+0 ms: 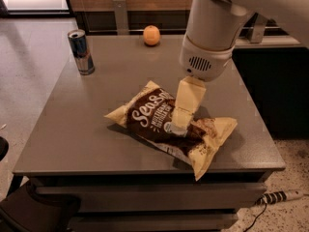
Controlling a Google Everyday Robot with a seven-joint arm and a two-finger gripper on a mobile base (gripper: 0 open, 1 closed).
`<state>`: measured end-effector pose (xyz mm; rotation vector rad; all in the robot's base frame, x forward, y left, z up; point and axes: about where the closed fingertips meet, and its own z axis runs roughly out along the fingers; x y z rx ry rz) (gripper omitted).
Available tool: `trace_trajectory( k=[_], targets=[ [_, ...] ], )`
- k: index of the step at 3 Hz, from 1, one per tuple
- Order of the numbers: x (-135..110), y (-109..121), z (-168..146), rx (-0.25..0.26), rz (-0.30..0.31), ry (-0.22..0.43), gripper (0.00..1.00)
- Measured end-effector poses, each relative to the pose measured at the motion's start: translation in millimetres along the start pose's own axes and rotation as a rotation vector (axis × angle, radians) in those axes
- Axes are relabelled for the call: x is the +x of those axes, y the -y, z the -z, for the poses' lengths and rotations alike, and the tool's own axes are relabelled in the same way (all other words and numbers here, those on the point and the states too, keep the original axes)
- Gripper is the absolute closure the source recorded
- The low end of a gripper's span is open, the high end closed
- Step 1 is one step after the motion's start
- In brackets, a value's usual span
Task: Move brown chip bag near orange
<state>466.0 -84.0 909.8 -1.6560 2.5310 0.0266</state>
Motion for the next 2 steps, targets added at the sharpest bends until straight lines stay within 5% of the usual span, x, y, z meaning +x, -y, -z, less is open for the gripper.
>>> trace_trajectory(
  k=[2],
  targets=[
    [3.2,-16.3,-23.4,-0.025,-0.062,-0.015,0.00]
  ],
)
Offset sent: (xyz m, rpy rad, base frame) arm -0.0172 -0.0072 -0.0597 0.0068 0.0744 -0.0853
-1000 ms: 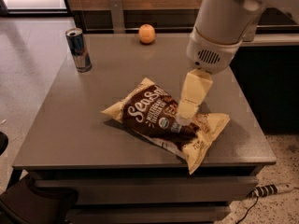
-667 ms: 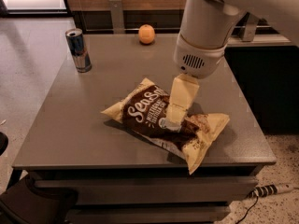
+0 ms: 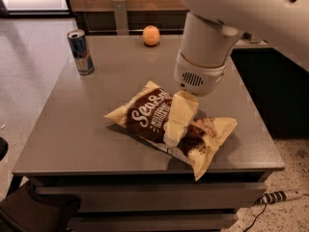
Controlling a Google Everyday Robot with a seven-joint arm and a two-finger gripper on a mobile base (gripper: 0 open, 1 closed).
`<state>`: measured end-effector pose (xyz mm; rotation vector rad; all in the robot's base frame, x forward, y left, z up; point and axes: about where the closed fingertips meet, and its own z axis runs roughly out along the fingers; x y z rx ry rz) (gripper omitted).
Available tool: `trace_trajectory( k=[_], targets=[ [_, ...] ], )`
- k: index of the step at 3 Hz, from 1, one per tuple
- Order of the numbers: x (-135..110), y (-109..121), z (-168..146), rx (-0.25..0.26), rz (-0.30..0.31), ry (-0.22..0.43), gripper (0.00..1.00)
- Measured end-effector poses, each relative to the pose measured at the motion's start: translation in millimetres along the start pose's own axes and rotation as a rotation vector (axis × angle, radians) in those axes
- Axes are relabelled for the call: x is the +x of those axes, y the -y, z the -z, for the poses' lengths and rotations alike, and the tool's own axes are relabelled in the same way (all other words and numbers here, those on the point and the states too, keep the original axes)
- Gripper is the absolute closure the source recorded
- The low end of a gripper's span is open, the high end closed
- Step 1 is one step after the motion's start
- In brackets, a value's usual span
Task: Move brown chip bag near orange
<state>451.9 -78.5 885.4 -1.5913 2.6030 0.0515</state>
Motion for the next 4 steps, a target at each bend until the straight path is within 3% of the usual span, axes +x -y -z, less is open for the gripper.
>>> trace_trajectory(
  k=[1,2,4],
  targets=[
    [15.1,6.4,-30.9,-0.034,-0.001,0.056,0.16],
    [12.1,11.2,-31.3,-0.016,0.015,0.085,0.40],
    [11.9,10.1,-31.9,-0.015,0.016,0.083,0.95]
  ],
)
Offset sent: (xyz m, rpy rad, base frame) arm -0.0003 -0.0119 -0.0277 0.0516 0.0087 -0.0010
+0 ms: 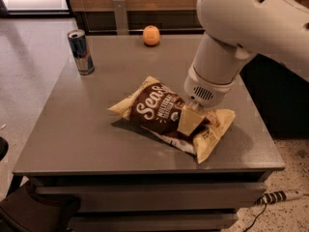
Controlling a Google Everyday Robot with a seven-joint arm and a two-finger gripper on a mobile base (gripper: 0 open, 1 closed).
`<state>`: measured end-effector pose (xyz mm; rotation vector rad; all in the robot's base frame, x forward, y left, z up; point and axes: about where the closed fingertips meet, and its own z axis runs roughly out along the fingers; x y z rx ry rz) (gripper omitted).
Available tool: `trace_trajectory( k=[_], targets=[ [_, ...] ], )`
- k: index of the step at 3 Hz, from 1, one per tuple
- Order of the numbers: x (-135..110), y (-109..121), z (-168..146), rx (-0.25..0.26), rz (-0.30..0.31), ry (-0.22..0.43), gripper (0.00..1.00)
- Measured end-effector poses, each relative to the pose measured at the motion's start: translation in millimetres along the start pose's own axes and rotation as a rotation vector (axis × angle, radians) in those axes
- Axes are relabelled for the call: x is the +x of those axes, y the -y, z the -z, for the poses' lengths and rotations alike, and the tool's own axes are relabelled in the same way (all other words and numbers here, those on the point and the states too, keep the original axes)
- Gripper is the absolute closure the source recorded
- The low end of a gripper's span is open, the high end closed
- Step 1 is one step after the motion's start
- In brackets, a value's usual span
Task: Move brown chip bag near orange
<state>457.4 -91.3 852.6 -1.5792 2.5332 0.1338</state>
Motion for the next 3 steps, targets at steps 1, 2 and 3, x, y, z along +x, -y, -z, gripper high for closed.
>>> trace_trajectory(
  k=[1,2,3],
  targets=[
    [0.0,0.0,0.2,0.000,0.000,0.000,1.00],
    [-0.1,0.0,0.2,0.000,0.000,0.000,1.00],
    [-0.1,0.0,0.4,0.000,0.000,0.000,1.00]
  ],
)
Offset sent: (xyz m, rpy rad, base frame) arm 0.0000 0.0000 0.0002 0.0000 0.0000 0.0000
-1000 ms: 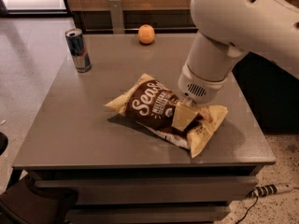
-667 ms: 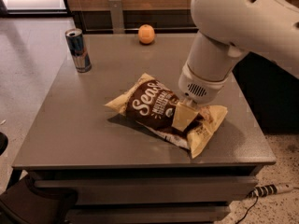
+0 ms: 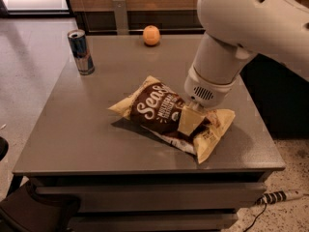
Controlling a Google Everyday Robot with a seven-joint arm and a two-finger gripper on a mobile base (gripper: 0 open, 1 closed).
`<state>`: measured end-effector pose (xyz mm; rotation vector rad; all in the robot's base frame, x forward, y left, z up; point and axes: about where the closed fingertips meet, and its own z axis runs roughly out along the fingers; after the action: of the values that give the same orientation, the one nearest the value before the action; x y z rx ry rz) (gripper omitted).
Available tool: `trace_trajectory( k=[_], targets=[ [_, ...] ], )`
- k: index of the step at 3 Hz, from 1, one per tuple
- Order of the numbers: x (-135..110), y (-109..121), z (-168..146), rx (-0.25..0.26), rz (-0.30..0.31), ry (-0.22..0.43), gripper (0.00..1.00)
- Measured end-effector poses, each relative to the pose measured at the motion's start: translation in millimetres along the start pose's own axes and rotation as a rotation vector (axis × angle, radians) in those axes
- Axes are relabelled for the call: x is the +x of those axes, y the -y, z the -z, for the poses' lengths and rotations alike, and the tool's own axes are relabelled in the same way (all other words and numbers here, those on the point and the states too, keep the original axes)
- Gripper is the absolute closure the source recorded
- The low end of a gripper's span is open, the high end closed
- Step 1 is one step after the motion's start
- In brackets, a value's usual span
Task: Move brown chip bag near orange
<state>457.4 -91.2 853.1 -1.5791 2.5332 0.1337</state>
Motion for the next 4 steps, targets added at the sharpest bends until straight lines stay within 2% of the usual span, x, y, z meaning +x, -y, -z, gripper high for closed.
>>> trace_trajectory(
  k=[3,4],
  targets=[
    [0.0,0.2,0.5,0.000,0.000,0.000,1.00],
    [16.0,54.7,41.2,0.080,-0.104,0.035,1.00]
  ],
)
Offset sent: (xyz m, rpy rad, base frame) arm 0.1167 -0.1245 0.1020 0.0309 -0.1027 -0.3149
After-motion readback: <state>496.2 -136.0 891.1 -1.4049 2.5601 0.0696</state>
